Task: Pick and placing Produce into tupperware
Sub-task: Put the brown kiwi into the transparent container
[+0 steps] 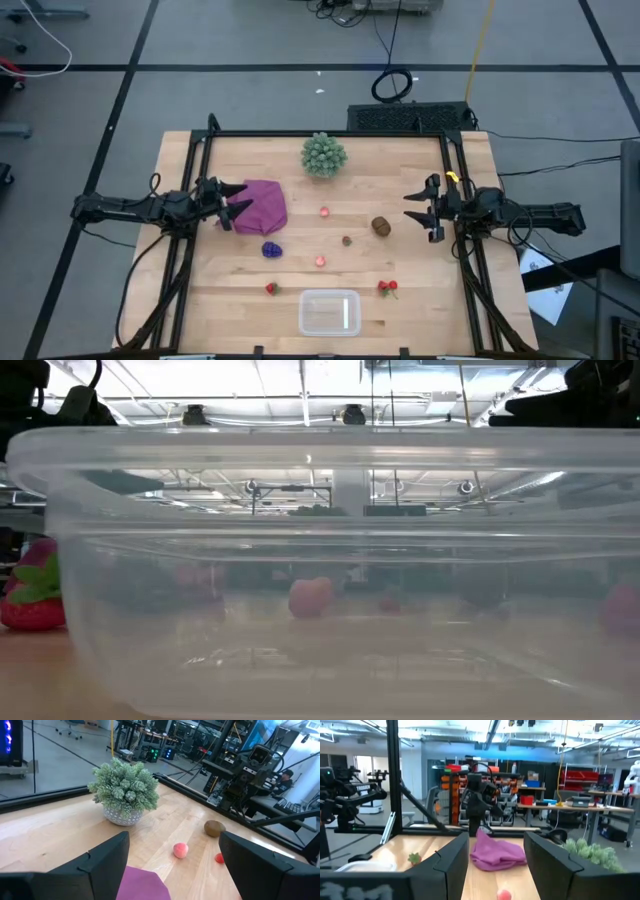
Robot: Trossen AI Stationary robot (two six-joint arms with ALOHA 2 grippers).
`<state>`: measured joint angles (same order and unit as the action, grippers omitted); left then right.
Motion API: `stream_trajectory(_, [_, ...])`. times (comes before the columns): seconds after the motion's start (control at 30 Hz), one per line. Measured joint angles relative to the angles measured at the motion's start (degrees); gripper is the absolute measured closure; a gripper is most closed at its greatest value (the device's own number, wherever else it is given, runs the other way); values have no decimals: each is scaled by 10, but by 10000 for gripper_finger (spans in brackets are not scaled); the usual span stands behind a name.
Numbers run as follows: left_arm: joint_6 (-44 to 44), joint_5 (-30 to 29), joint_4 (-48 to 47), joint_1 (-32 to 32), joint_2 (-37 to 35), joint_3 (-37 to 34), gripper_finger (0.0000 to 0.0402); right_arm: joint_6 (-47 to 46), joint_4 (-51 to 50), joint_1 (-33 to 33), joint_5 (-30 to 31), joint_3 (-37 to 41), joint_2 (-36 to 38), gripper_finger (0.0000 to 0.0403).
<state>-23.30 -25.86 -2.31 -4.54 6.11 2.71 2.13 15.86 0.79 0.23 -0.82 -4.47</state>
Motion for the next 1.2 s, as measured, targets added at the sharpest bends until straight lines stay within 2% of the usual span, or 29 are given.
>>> stream_trajectory(0.17, [16, -2, 12, 0, 0, 0, 89, -16, 5, 0, 0, 0, 0, 220])
stream_trajectory(0.3, [61, -12, 43, 0, 0, 5, 89, -19, 64, 0, 0, -5, 0, 220])
stream_trajectory(0.43, [107, -16, 33, 0, 0, 42, 89, 51, 71, 0, 0, -50, -2, 220])
stream_trajectory(0.53, [124, -16, -13, 0, 0, 94, 89, 111, 69, 0, 0, -128, -17, 220])
stream_trajectory(0.63, [125, -17, -105, 0, 0, 166, 89, 149, -3, -2, 0, -221, -65, 220])
stream_trajectory(0.73, [119, -17, -206, 0, 0, 240, 89, 185, -81, -2, 0, -338, -143, 220])
stream_trajectory(0.87, [97, -18, -288, 0, 0, 309, 89, 224, -184, -2, 7, -496, -275, 220])
stream_trajectory(0.97, [92, -19, -323, 0, 0, 334, 89, 254, -299, -2, 78, -622, -386, 220])
stream_trajectory(1.13, [78, -38, -362, 0, 0, 340, 89, 239, -583, -2, 303, -827, -566, 220])
stream_trajectory(1.2, [67, -43, -381, 0, 0, 340, 89, 205, -692, -2, 363, -882, -626, 220])
